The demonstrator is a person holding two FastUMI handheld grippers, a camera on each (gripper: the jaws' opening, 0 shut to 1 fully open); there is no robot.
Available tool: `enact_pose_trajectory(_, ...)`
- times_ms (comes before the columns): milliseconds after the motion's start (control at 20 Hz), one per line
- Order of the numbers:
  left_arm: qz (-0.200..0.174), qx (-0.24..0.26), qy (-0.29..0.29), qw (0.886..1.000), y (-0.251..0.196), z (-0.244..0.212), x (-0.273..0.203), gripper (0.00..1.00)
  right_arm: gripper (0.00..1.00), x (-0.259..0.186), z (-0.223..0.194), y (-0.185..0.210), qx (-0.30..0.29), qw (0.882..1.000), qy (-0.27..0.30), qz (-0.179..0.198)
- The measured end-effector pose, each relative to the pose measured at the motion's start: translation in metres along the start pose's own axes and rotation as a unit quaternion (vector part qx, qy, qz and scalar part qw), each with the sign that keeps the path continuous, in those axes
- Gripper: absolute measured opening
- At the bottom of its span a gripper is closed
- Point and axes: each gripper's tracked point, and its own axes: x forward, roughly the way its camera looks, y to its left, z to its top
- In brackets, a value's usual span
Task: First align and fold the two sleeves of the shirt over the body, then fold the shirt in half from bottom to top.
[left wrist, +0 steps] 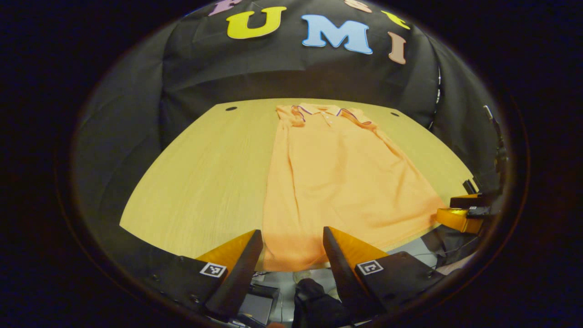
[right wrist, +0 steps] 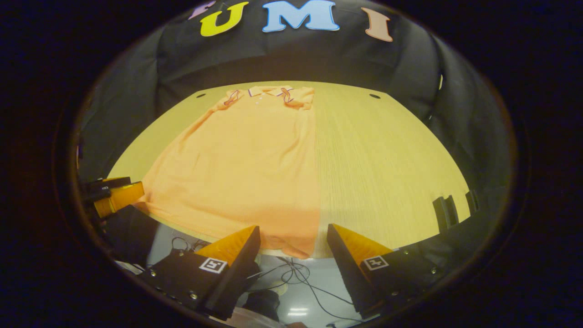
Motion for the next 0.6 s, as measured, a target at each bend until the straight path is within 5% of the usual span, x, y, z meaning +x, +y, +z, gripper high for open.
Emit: enact_pose_trajectory(600,0.012,0.013,0.008,1.000,-0.006,-0.025,0.011,0.89,0.88,0.007,-0.010,-0.001,0.005,1.000,-0.009,0.008)
